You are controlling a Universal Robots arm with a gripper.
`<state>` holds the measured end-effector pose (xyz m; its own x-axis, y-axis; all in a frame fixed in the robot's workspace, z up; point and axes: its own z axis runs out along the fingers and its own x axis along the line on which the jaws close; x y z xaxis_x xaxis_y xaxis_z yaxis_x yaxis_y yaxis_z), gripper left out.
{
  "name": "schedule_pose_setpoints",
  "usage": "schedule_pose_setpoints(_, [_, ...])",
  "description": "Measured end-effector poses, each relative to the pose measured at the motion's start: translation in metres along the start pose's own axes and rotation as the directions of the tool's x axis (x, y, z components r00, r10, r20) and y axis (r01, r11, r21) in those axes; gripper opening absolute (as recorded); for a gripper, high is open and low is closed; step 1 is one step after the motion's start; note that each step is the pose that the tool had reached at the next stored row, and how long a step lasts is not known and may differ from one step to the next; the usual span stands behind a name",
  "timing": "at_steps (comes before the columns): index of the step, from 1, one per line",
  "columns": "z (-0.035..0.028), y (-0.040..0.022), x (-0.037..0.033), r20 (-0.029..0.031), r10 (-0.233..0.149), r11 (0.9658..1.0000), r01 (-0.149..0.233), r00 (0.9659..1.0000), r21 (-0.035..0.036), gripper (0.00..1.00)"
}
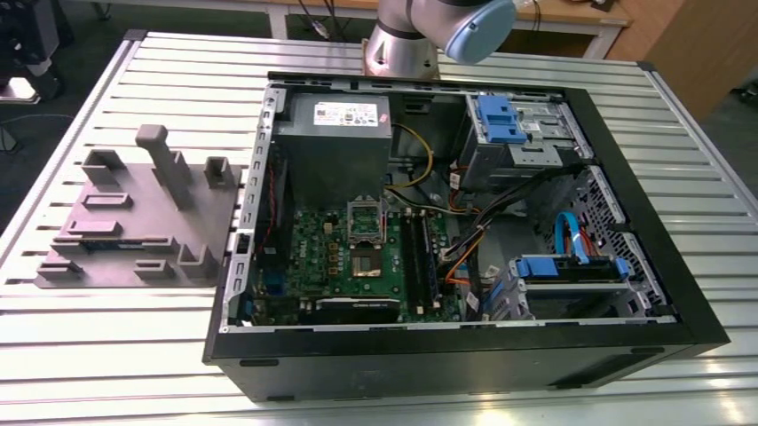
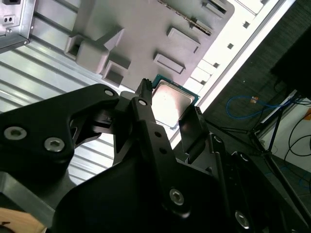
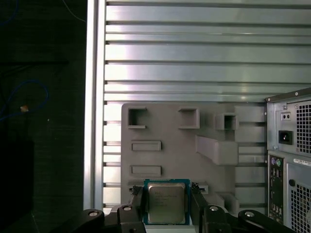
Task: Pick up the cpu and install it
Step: 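Pick up the cpu and move it towards the insertion slot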
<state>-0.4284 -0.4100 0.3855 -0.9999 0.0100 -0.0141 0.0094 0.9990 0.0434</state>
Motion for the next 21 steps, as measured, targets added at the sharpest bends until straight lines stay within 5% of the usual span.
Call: schedule_pose_setpoints(21, [0.0002,0.0000,-0.0037,-0.0001,0.000,1.0000,0.000,1.0000,-0.0009,0.47])
